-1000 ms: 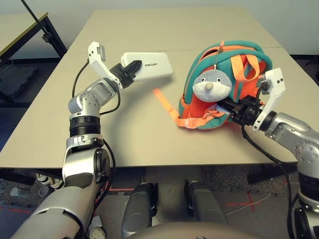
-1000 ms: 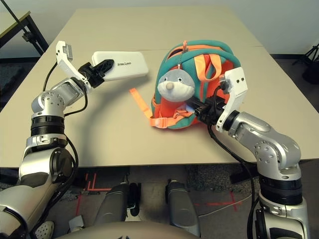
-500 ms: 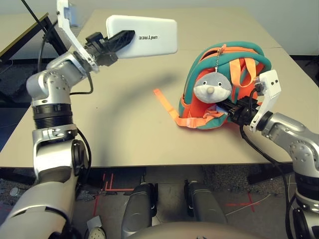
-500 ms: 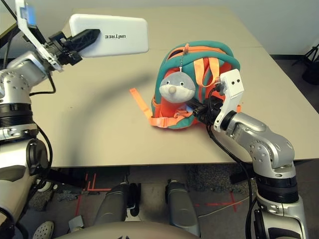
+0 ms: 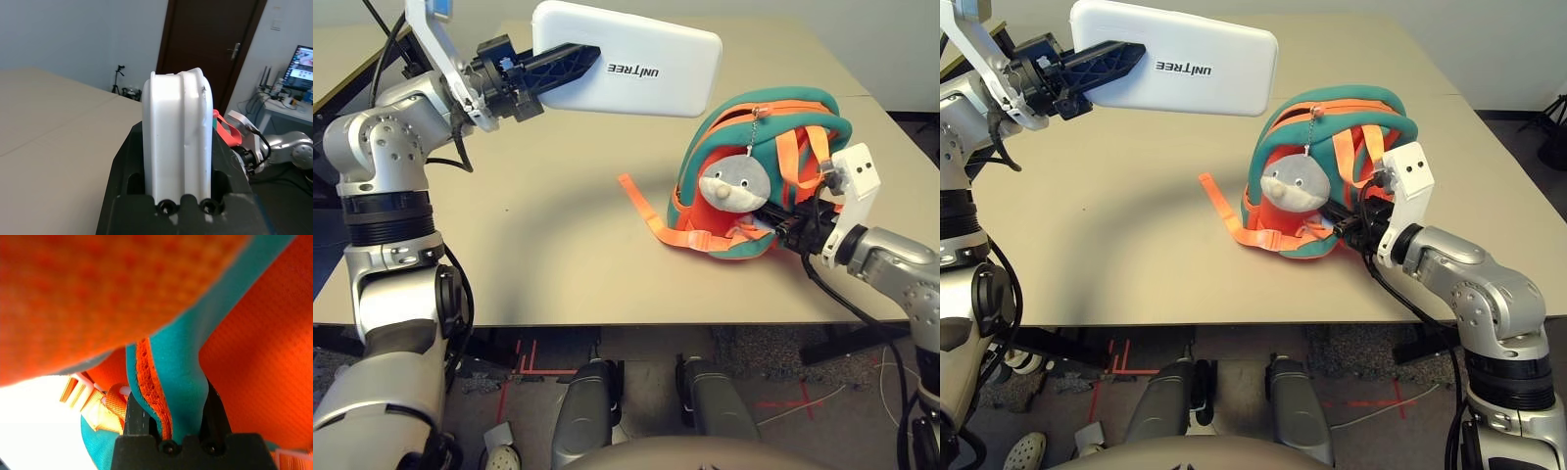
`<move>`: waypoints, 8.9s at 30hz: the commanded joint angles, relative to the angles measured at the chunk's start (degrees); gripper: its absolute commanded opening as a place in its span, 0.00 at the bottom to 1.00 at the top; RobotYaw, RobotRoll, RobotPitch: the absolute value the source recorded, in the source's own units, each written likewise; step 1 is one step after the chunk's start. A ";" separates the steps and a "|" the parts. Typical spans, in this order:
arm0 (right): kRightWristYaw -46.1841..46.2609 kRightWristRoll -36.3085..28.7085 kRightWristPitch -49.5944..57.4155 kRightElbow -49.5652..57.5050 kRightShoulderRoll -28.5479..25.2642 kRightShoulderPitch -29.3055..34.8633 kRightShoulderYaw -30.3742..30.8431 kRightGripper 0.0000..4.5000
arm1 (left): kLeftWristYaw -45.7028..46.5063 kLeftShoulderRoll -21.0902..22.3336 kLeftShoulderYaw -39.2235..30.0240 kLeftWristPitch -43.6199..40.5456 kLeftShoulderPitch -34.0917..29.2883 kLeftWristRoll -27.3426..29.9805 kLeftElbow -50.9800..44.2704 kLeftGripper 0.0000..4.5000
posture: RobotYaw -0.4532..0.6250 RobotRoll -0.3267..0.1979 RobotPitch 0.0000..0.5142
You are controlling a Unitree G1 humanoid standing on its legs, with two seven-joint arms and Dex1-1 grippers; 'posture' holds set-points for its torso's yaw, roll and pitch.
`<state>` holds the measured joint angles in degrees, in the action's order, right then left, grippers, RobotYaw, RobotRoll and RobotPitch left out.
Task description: Put the pencil case into the backpack and zip it.
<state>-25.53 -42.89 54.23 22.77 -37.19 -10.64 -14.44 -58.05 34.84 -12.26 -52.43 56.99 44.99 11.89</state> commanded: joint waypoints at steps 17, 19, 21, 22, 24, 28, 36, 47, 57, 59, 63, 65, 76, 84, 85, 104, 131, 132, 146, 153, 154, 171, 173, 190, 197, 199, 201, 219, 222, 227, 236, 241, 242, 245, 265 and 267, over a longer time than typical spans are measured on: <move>-1.52 -4.20 4.72 -2.64 -2.95 -2.19 -4.70 0.05 | -6.09 0.49 5.49 0.64 -1.91 -1.38 -2.85 0.28 | 0.23 0.62 0.21; -1.76 -4.81 4.96 -2.75 -2.89 -2.32 -5.07 0.05 | -6.27 0.74 6.55 1.68 -2.04 -2.49 -2.74 0.28 | 0.23 0.62 0.21; -1.90 -5.82 5.35 -2.95 -2.64 -2.63 -5.73 0.05 | -6.64 0.75 7.57 2.53 -2.20 -3.49 -2.75 0.28 | 0.23 0.62 0.21; -1.86 -6.39 5.57 -3.03 -2.47 -2.80 -6.09 0.05 | -6.85 0.71 8.10 2.89 -2.32 -3.95 -2.88 0.28 | 0.23 0.62 0.21; -1.86 -7.60 5.99 -3.18 -2.32 -3.14 -6.61 0.05 | -7.11 0.70 9.68 4.20 -2.51 -5.56 -3.04 0.28 | 0.23 0.62 0.21; -2.20 -9.86 6.61 -3.01 -2.30 -3.40 -6.96 0.05 | -7.27 0.13 11.57 5.89 -2.11 -7.50 -3.02 0.28 | 0.22 0.62 0.21; -2.75 -13.38 6.66 -2.28 -1.54 -3.44 -6.80 0.05 | -6.54 -2.95 14.57 8.46 -2.07 -10.04 -3.75 0.28 | 0.22 0.62 0.21; -2.61 -14.26 6.14 -2.02 -0.45 -4.16 -5.25 0.05 | -6.98 -7.92 17.48 10.83 -2.45 -12.71 -2.68 0.28 | 0.23 0.62 0.20; -3.07 -13.60 5.55 -2.78 0.11 -5.39 -3.51 0.05 | -5.24 -15.91 23.17 18.14 -1.17 -20.50 4.42 0.28 | 0.24 0.62 0.19; -3.27 -13.63 5.52 -2.83 0.12 -5.47 -3.40 0.05 | -3.10 -18.19 23.71 20.38 -1.04 -22.71 6.72 0.28 | 0.24 0.62 0.19; -3.56 -13.42 5.30 -2.98 0.12 -5.48 -3.27 0.05 | 0.03 -21.46 23.40 23.67 -1.75 -25.36 9.75 0.28 | 0.24 0.62 0.17; -3.67 -13.27 5.19 -3.03 0.16 -5.53 -3.14 0.05 | 1.26 -22.31 22.91 25.01 -2.14 -26.27 10.93 0.28 | 0.24 0.62 0.17; -3.97 -12.78 4.79 -2.77 0.32 -4.94 -2.68 0.05 | 1.01 -16.20 15.56 18.02 -1.98 -20.90 4.37 1.00 | 0.24 0.62 0.18; -4.00 -12.51 4.69 -2.85 0.67 -4.70 -2.11 0.05 | 2.36 -12.05 12.41 13.90 -4.00 -19.02 -1.24 1.00 | 0.25 0.62 0.21; -4.01 -12.46 4.67 -2.92 0.71 -4.75 -1.98 0.05 | 2.57 -11.92 12.21 13.32 -4.37 -18.77 -1.84 1.00 | 0.25 0.62 0.21; -3.94 -11.90 4.44 -3.20 0.63 -4.74 -1.30 0.05 | 3.51 -12.05 12.58 10.30 -6.11 -16.22 -4.79 1.00 | 0.24 0.62 0.21; -4.15 -10.91 3.98 -3.26 0.86 -4.76 -0.36 0.05 | 3.85 -12.31 14.01 10.98 -6.22 -16.56 -4.57 1.00 | 0.24 0.62 0.21; -4.15 -10.89 3.96 -3.26 0.87 -4.76 -0.32 0.05 | 3.72 -12.26 14.10 11.20 -6.23 -16.57 -4.51 1.00 | 0.24 0.62 0.21; -4.70 -10.17 3.43 -3.41 1.09 -4.29 -0.04 0.05 | 3.66 -12.37 13.32 10.34 -6.72 -15.00 -4.61 0.01 | 0.24 0.62 0.21; -4.80 -9.83 3.20 -3.43 1.20 -3.96 -0.12 0.05 | 3.56 -13.04 14.82 10.19 -7.59 -15.73 -3.93 0.00 | 0.24 0.62 0.21; -4.79 -9.80 3.19 -3.42 1.23 -3.94 -0.15 0.05 | 3.57 -13.51 15.12 10.16 -7.65 -15.73 -3.69 0.00 | 0.24 0.62 0.21; -4.63 -9.53 2.91 -3.41 1.65 -4.24 0.04 0.05 | 5.08 -27.18 22.53 22.50 -3.33 -26.04 17.32 0.00 | 0.22 0.62 0.20; -4.33 -9.75 3.05 -3.04 1.73 -4.02 -0.27 0.05 | 4.15 -27.00 21.28 22.31 -3.50 -25.21 15.68 0.00 | 0.22 0.62 0.20; -4.24 -9.21 2.94 -3.45 2.50 -4.33 0.55 0.05 | -2.08 -8.22 11.93 9.27 -5.42 -15.31 -5.25 0.57 | 0.24 0.62 0.20; -4.73 -8.72 2.57 -4.44 2.36 -4.93 1.32 0.05 | -4.02 -5.37 13.26 3.73 -6.49 -10.83 -14.38 1.00 | 0.25 0.62 0.18; -4.83 -8.65 2.51 -4.58 2.34 -4.97 1.41 0.05 | -3.83 -5.89 13.81 2.60 -6.40 -9.79 -15.62 1.00 | 0.25 0.62 0.18; -4.93 -8.58 2.47 -4.68 2.31 -5.00 1.45 0.05 | -3.47 -6.80 14.94 2.74 -6.62 -9.66 -16.00 1.00 | 0.25 0.62 0.18; -4.71 -8.18 2.01 -4.51 2.78 -4.23 1.22 0.05 | -2.54 -16.00 24.75 11.82 -5.48 -16.27 -9.66 1.00 | 0.23 0.62 0.16; -4.75 -8.09 1.82 -4.55 2.81 -4.06 1.25 0.05 | -2.46 -17.12 25.47 12.87 -5.22 -17.23 -8.35 1.00 | 0.22 0.62 0.17; -4.73 -8.05 1.76 -4.51 2.88 -3.88 1.21 0.05 | -2.50 -17.81 25.90 13.03 -5.38 -17.88 -7.61 1.00 | 0.22 0.62 0.17; -4.88 -7.80 1.50 -4.81 3.08 -3.68 1.44 0.05 | -2.39 -17.92 25.82 12.03 -6.31 -18.49 -8.13 0.64 | 0.23 0.62 0.18; -4.96 -7.62 1.40 -5.01 3.33 -3.79 1.66 0.05 | -2.30 -17.83 25.81 11.63 -6.47 -18.56 -8.30 0.64 | 0.23 0.62 0.18; -5.01 -7.55 1.39 -5.06 3.37 -3.80 1.68 0.05 | -2.30 -17.82 25.80 11.58 -6.46 -18.57 -8.32 0.64 | 0.23 0.62 0.18; -4.91 -7.45 1.44 -4.88 3.62 -3.66 1.73 0.05 | -2.37 -17.50 25.41 10.77 -6.34 -18.07 -8.98 0.64 | 0.23 0.62 0.19; -4.78 -6.71 1.46 -5.01 4.19 -3.84 1.69 0.05 | -2.84 -17.50 25.82 9.44 -6.98 -17.65 -10.65 0.96 | 0.23 0.62 0.19; -4.81 -6.65 1.44 -5.11 4.18 -3.94 1.70 0.05 | -2.48 -17.68 25.74 9.06 -7.11 -17.66 -10.44 0.86 | 0.23 0.62 0.19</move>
<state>-30.31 -50.03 54.92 18.07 -33.11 -15.03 -14.14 -60.68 16.99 12.50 -42.51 50.68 27.13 2.34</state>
